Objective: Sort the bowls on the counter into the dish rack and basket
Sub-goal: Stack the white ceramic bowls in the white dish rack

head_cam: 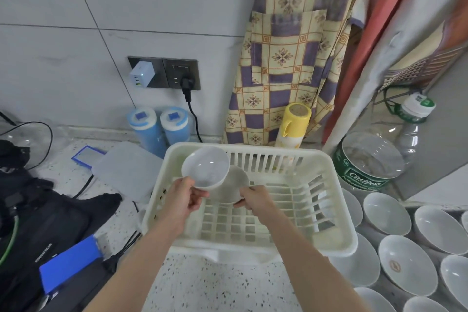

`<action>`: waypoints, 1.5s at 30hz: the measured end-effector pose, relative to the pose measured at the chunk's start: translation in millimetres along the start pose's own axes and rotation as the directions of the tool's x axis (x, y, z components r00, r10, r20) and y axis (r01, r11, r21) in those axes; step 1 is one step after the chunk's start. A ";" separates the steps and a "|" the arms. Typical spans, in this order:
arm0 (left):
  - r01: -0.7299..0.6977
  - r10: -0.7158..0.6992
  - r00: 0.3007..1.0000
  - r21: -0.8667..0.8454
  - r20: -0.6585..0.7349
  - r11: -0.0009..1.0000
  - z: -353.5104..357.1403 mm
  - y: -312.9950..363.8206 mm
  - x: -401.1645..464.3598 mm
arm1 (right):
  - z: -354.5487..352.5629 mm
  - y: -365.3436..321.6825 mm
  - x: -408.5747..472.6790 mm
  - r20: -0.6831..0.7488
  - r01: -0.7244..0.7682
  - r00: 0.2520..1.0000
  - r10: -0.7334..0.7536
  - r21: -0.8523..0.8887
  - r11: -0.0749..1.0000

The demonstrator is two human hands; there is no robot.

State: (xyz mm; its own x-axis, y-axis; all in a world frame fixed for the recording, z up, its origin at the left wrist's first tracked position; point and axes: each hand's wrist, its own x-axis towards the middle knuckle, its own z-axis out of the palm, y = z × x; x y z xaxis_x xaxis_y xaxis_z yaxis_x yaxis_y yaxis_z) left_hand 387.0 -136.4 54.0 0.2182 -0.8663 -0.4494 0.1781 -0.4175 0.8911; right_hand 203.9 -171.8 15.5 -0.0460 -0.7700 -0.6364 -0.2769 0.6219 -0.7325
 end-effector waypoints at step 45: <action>-0.272 0.387 0.922 0.757 0.028 0.595 4.5 -30.9 24.5 | -2.0 -14.1 6.3 -0.142 0.357 0.885 -0.443 -0.403 0.843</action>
State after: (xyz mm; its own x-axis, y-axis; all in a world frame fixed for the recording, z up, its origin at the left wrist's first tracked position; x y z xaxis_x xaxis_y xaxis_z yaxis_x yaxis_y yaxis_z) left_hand 382.5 -146.0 15.8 0.2431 -0.9676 -0.0680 -0.6794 -0.2199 0.7000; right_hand 205.6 -185.7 22.3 -0.0549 -0.9773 -0.2046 -0.6367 0.1921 -0.7468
